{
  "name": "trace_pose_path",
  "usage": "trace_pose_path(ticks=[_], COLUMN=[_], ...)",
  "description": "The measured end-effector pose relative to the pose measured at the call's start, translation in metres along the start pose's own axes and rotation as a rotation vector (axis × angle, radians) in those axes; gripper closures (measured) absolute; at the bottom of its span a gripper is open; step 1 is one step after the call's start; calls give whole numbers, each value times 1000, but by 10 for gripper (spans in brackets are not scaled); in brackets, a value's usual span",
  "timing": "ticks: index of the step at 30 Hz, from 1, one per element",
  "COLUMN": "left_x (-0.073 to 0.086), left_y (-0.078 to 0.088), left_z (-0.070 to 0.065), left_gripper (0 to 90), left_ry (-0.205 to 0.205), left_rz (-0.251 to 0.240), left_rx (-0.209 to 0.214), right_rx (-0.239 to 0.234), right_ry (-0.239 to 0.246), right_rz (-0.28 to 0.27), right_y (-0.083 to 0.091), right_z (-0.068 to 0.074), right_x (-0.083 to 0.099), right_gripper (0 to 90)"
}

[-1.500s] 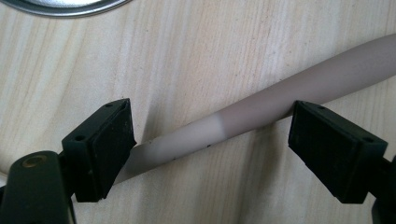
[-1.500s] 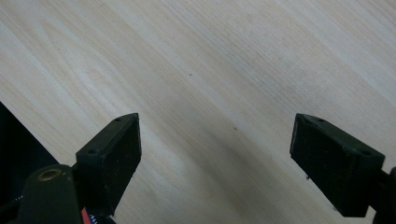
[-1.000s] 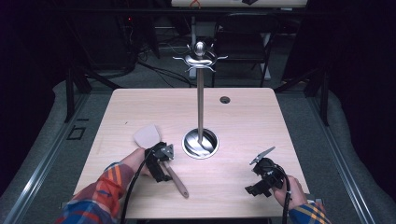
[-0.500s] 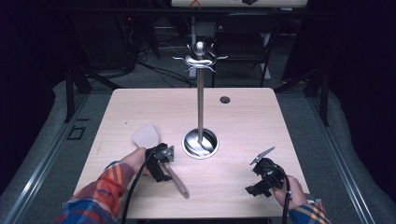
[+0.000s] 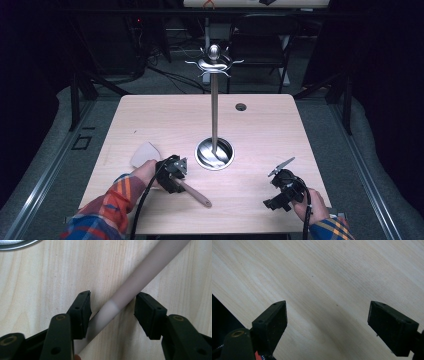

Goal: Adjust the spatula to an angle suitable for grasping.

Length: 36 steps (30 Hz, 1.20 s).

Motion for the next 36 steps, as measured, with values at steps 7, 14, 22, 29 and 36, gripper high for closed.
trace_pose_path(ticks=[7, 14, 22, 29, 36], left_x=[-2, -6, -7, -4, -1], left_y=[0, -1, -1, 1, 2], left_z=[-3, -10, -12, -5, 0], left_gripper=[553, 604, 642, 659, 665], left_ry=[37, 66, 123, 226, 299], left_rz=[-13, -7, -1, -1, 2], left_rx=[7, 8, -16, -54, -85], right_rx=[-10, 5, -3, 4, 5], right_ry=[-1, 10, 2, 8, 11], right_rz=[5, 5, 4, 15, 19], right_y=[-1, -2, -2, -2, -1], right_z=[0, 0, 1, 0, 1], right_x=[1, 1, 2, 3, 3], right_gripper=[156, 158, 159, 158, 157])
Point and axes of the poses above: each handheld gripper's, and its own axes: y roughly backward along the jaws, x roughly out of its underside, z roughly to its left, the point moved 7 cm from there along -y, roughly forward along the jaws, and after that the axes turned 2 degrees about -z, right-handed, at the moved point
